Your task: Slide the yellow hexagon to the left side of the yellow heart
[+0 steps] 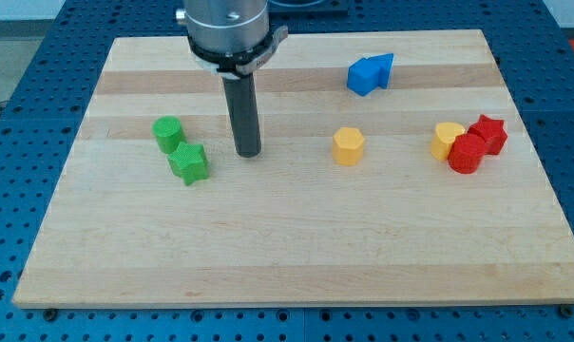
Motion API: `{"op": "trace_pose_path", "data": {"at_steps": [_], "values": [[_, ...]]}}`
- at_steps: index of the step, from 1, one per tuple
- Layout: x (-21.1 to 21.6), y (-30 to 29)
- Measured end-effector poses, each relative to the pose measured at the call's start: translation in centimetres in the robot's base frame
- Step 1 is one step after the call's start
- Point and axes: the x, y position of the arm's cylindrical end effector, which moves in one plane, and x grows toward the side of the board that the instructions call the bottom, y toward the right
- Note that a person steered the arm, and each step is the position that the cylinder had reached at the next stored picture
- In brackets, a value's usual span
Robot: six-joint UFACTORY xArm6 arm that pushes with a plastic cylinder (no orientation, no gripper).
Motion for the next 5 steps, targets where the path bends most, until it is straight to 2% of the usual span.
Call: {"op": "trace_pose_path", "data": {"at_steps": [2,3,5], "values": [[0.4,7.9],[0.4,8.2],[0.4,15.2]]}}
